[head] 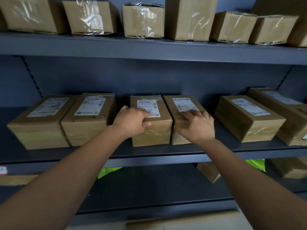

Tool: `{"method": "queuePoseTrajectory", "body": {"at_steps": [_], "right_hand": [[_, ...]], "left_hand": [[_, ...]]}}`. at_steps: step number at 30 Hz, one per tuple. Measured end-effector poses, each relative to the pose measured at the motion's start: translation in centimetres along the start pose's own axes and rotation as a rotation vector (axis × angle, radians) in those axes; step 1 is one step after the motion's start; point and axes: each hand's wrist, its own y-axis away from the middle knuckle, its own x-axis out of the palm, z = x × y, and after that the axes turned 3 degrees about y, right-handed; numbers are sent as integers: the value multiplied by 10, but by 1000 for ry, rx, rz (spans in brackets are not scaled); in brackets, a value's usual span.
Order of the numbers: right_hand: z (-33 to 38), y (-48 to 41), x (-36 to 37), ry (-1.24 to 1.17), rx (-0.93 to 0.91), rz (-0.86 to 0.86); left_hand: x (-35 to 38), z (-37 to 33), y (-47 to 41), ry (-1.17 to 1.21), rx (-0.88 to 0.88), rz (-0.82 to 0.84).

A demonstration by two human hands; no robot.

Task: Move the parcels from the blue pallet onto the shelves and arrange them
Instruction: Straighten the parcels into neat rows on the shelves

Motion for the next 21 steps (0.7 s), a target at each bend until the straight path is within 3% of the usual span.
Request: {"method": "queuePoseTrajectory", "body": {"at_steps": [14, 21], "right_hand": [[28, -8, 11, 31, -92, -21], [16, -18, 28, -15, -136, -165]], "left_hand": [[-5, 37, 13, 35, -73, 56], [-2, 43, 12, 161, -134, 93]]}}
